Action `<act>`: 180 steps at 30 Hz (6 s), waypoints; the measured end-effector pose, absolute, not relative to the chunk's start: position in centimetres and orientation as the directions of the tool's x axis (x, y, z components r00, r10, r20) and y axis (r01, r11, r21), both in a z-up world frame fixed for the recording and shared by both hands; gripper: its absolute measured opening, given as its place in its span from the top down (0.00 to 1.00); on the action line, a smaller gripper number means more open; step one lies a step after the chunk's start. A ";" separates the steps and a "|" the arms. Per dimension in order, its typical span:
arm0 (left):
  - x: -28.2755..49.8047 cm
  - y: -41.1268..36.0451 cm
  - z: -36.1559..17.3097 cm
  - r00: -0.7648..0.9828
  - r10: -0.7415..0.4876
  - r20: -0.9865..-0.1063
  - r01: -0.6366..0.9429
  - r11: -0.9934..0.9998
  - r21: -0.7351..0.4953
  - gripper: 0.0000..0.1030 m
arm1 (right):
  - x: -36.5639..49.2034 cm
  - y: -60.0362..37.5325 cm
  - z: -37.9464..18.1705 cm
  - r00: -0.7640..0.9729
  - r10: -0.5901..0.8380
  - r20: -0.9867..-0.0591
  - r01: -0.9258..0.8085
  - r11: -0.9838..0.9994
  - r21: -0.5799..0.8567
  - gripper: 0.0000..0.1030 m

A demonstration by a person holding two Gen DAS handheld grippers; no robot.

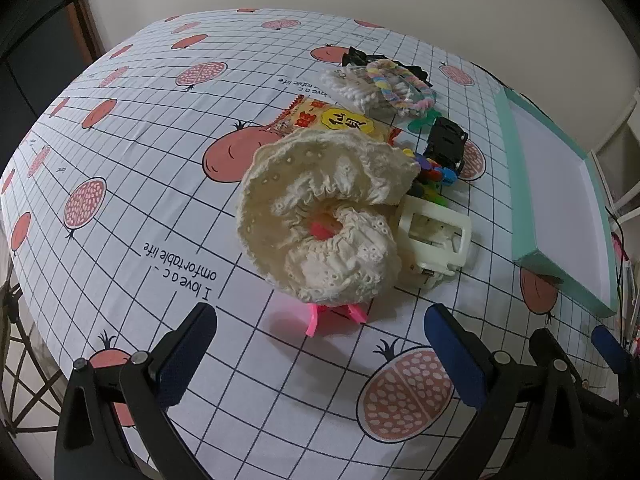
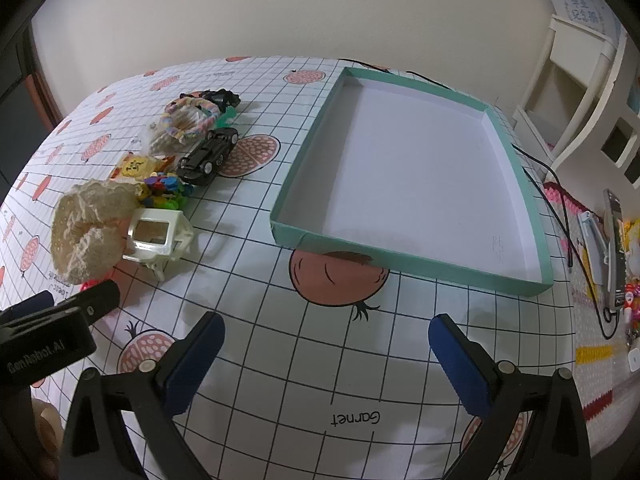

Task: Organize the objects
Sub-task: 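Move left tool to the cream lace fabric while right tool approaches the cream plastic piece, then close left tool on the lace fabric while right tool closes on the plastic piece, then lift and carry the lace with left tool while right tool carries the plastic piece over the tray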

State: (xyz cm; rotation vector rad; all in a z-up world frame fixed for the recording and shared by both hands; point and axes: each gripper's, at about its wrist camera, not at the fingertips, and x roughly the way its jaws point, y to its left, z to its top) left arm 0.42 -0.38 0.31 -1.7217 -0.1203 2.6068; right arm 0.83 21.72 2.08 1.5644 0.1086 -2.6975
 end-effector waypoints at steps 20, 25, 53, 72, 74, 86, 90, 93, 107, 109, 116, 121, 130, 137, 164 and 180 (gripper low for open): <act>-0.6 -1.6 3.5 -0.506 0.066 -0.860 0.019 -0.996 -0.088 0.00 | 0.1 21.9 4.3 -0.562 -0.001 -0.827 0.003 -1.000 -0.001 0.00; -1.6 -2.5 5.7 -0.589 0.037 -0.807 0.020 -0.998 -0.060 0.00 | -0.7 21.2 6.4 -0.616 -0.020 -0.787 0.015 -1.000 0.014 0.00; -8.8 -6.3 8.1 -0.519 0.100 -0.849 0.149 -0.967 -0.205 0.00 | -7.0 15.0 7.2 -0.535 -0.157 -0.830 0.153 -0.984 0.088 0.00; -6.9 -6.3 3.7 -0.332 0.210 -0.920 0.128 -0.956 -0.264 0.00 | -6.2 12.2 2.5 -0.346 -0.233 -0.909 0.231 -0.960 0.159 0.17; -6.9 -6.1 3.4 -0.321 0.203 -0.925 0.121 -0.960 -0.253 0.00 | -6.2 12.0 1.9 -0.323 -0.236 -0.916 0.234 -0.958 0.164 0.18; -8.1 -4.9 1.4 -0.264 0.217 -0.940 0.085 -0.965 -0.247 0.07 | -7.3 11.4 -0.9 -0.260 -0.184 -0.948 0.218 -0.967 0.128 0.19; -8.3 -4.4 0.7 -0.242 0.225 -0.944 0.072 -0.966 -0.249 0.12 | -7.4 11.2 -1.4 -0.257 -0.165 -0.952 0.221 -0.969 0.108 0.20; -8.4 -4.3 0.5 -0.234 0.231 -0.944 0.065 -0.966 -0.252 0.19 | -7.4 11.1 -1.3 -0.265 -0.164 -0.950 0.224 -0.969 0.104 0.27; -8.7 -4.2 -0.1 -0.224 0.267 -0.937 0.046 -0.958 -0.284 0.50 | -7.3 11.5 -1.1 -0.280 -0.156 -0.947 0.206 -0.973 0.099 0.41; -8.6 -4.2 -0.1 -0.228 0.267 -0.936 0.050 -0.957 -0.285 0.52 | -7.4 11.7 -1.1 -0.280 -0.153 -0.948 0.196 -0.976 0.100 0.41; -8.0 -5.1 0.6 -0.276 0.271 -0.922 0.071 -0.951 -0.301 0.70 | -7.6 11.7 -0.9 -0.282 -0.156 -0.947 0.186 -0.977 0.106 0.41; -8.1 -5.5 1.3 -0.316 0.286 -0.905 0.080 -0.942 -0.326 0.84 | -7.7 11.4 -0.5 -0.298 -0.164 -0.940 0.189 -0.976 0.110 0.41; -7.7 -6.3 4.1 -0.429 0.318 -0.846 0.073 -0.921 -0.383 0.86 | -7.9 12.6 0.4 -0.316 -0.175 -0.932 0.172 -0.977 0.126 0.42; -7.7 -6.9 5.5 -0.500 0.321 -0.804 0.072 -0.910 -0.409 0.86 | -8.0 13.3 1.1 -0.339 -0.180 -0.924 0.158 -0.978 0.133 0.42; -8.7 -6.2 7.3 -0.597 0.293 -0.747 0.112 -0.891 -0.439 0.87 | -9.1 17.1 5.8 -0.497 -0.236 -0.835 0.099 -0.972 0.215 0.42; -13.1 6.5 10.4 -0.570 0.405 -0.715 -0.127 -0.903 -0.410 0.86 | -11.5 27.7 7.3 -0.589 -0.046 -0.807 -0.152 -0.974 0.167 0.42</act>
